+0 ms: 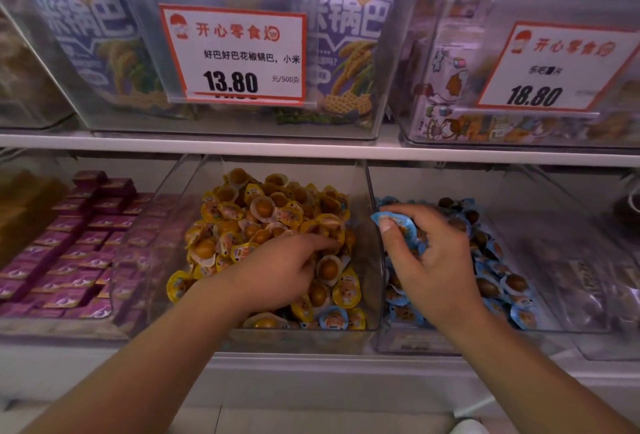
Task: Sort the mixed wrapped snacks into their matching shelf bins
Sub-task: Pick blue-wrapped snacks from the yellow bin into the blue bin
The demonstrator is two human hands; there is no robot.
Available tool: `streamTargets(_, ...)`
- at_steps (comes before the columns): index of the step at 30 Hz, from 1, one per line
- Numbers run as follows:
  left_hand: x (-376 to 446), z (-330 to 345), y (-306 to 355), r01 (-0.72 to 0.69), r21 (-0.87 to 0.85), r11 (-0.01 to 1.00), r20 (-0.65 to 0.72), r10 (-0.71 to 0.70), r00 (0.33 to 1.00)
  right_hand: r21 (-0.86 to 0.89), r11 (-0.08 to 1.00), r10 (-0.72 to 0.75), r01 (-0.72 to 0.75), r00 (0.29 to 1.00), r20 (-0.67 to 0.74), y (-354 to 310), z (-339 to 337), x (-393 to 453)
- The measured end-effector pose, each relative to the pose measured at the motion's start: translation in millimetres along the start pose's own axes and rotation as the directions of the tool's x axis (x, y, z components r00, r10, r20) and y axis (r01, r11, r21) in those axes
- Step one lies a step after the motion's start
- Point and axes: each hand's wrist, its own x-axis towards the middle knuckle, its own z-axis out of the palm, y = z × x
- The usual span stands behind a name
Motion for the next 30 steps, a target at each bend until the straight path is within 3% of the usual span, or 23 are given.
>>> streamTargets(4,-2.5,-2.1,4.6,-0.082,0.102,0.991,0.093,0.073,0.993,-0.015,1.0,0.007,-0.006,1.0,0.015,-0.5,-0.1,0.4)
streamTargets(9,-5.8,-2.9,17.4,-0.09,0.04,0.995,0.178,0.082,0.981,-0.014,1.0,-0.015,0.015,1.0,0.003,-2.2,0.1,0.8)
streamTargets(12,-10.0,-2.0,22.9,-0.006,-0.005,1.0,0.404,0.008,0.915,-0.005,1.0,-0.014,0.014,1.0,0.006,-2.4,0.9,0.9)
streamTargets(15,-11.1,4.6,28.9,-0.038,0.219,0.975,0.488,-0.076,0.869,0.001,1.0,-0.011,0.011,1.0,0.002,-2.9,1.9,0.5)
streamTargets(17,-12.5,4.4,34.8,-0.083,0.256,0.963,0.532,-0.068,0.844,0.004,1.0,-0.013,0.013,1.0,-0.004,-3.4,2.4,0.5)
streamTargets(22,-22.9,-13.6,29.1,0.065,-0.132,0.989,0.537,0.016,0.843,0.035,0.999,-0.006,0.006,1.0,-0.004,-4.4,2.4,0.9)
streamTargets(30,-33.8,-19.8,12.5,-0.045,-0.283,0.958,0.449,0.174,0.876,0.057,0.998,-0.033,0.033,0.999,0.003,-10.3,3.8,2.6)
